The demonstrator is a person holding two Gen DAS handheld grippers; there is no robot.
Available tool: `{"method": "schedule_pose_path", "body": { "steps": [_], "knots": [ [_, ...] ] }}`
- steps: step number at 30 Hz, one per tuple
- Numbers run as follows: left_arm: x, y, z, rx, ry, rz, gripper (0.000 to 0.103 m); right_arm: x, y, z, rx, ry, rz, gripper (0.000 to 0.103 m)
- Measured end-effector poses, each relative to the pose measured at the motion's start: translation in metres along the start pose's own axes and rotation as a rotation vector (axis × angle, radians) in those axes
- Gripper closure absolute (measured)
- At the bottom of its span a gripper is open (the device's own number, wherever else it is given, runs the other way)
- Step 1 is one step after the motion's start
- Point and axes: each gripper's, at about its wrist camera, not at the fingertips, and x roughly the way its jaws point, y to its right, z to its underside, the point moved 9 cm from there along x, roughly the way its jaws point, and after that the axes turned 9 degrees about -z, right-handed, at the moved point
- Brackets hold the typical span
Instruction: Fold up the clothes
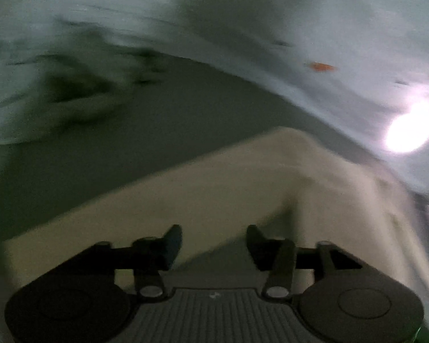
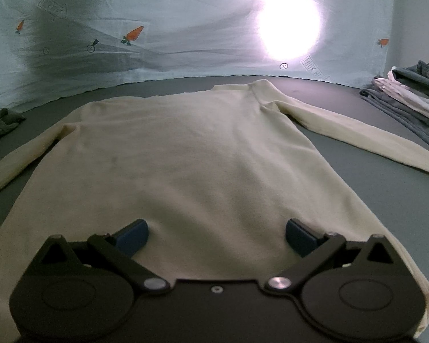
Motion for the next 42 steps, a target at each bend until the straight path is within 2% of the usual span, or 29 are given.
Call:
{"method": "schedule_pose_path", "body": {
  "steps": [2, 4, 7, 10, 11, 12, 13, 14, 15, 19, 22, 23, 24, 25, 26, 27, 28, 29, 30, 32, 35, 37, 39, 42],
  "knots": [
    [-0.001, -0.031, 0.004, -0.038, 0.005, -0.100, 0.041, 0.000, 0.000, 0.000, -0.001, 0.000, 0.001, 0.000],
    [-0.001, -0.056, 0.011, -0.079, -0.001, -0.177, 0.026, 0.000, -0.001, 0.000, -0.001, 0.000, 0.003, 0.000],
    [0.005, -0.082, 0.022, -0.122, -0.023, -0.239, 0.025, 0.000, -0.001, 0.000, -0.002, 0.000, 0.004, 0.000],
    [0.013, -0.091, 0.031, -0.144, -0.048, -0.284, 0.028, 0.000, -0.001, 0.000, -0.003, 0.000, 0.004, 0.000],
    [0.015, -0.091, 0.032, -0.151, -0.047, -0.273, 0.032, 0.000, -0.001, 0.000, -0.003, -0.001, 0.004, 0.000],
    [0.016, -0.090, 0.032, -0.150, -0.040, -0.269, 0.053, 0.000, -0.001, 0.000, -0.003, -0.001, 0.004, 0.000],
    [0.017, -0.089, 0.030, -0.146, -0.031, -0.270, 0.081, 0.000, -0.001, 0.000, -0.003, -0.001, 0.004, 0.000],
    [0.018, -0.087, 0.029, -0.141, -0.021, -0.270, 0.092, 0.000, -0.001, 0.000, -0.002, -0.001, 0.003, 0.000],
    [0.018, -0.084, 0.027, -0.134, -0.018, -0.256, 0.098, 0.000, -0.001, -0.001, -0.002, -0.001, 0.003, 0.000],
    [0.007, -0.043, 0.009, -0.177, 0.001, -0.058, 0.098, 0.000, 0.000, 0.000, -0.003, -0.001, -0.001, 0.000],
    [-0.012, 0.020, -0.012, -0.092, 0.040, 0.126, 0.097, 0.000, 0.000, 0.000, -0.005, -0.002, -0.006, 0.000],
    [-0.018, 0.043, -0.016, -0.062, 0.039, 0.209, 0.097, 0.000, 0.000, 0.000, -0.006, -0.002, -0.007, 0.000],
    [-0.025, 0.065, -0.020, -0.033, 0.030, 0.301, 0.087, 0.000, 0.000, 0.000, -0.007, -0.002, -0.009, 0.000],
    [-0.033, 0.087, -0.023, -0.003, 0.022, 0.392, 0.065, 0.000, 0.001, 0.000, -0.007, -0.003, -0.011, 0.000],
    [-0.038, 0.104, -0.025, 0.017, 0.012, 0.461, 0.052, 0.001, 0.001, -0.001, -0.008, -0.005, -0.013, 0.000],
    [-0.041, 0.114, -0.027, 0.023, 0.007, 0.498, 0.027, 0.001, 0.001, -0.001, -0.009, -0.006, -0.015, 0.000],
    [-0.043, 0.119, -0.029, 0.018, 0.007, 0.519, 0.021, 0.001, 0.001, -0.001, -0.012, -0.009, -0.017, 0.000],
    [-0.044, 0.119, -0.031, 0.006, 0.011, 0.530, 0.020, 0.001, 0.001, -0.001, -0.015, -0.014, -0.021, 0.000],
    [-0.043, 0.116, -0.032, -0.008, 0.010, 0.527, 0.020, 0.001, 0.001, -0.002, -0.021, -0.021, -0.027, 0.000],
    [-0.034, 0.098, -0.033, -0.058, -0.005, 0.474, 0.017, 0.001, 0.003, -0.004, -0.030, -0.058, -0.053, 0.000],
    [-0.015, 0.059, -0.026, -0.118, -0.040, 0.316, 0.016, 0.001, 0.005, -0.011, 0.012, -0.135, -0.094, 0.002],
    [0.001, 0.032, -0.014, -0.113, -0.089, 0.162, 0.016, -0.001, 0.008, -0.020, 0.106, -0.133, -0.152, 0.018],
    [0.014, 0.008, -0.001, -0.107, -0.140, 0.024, 0.016, -0.001, 0.008, -0.031, 0.253, -0.125, -0.246, 0.046],
    [0.026, -0.011, 0.018, -0.126, -0.222, -0.054, 0.016, 0.006, -0.006, -0.043, 0.462, -0.135, -0.427, 0.065]
  ]
}}
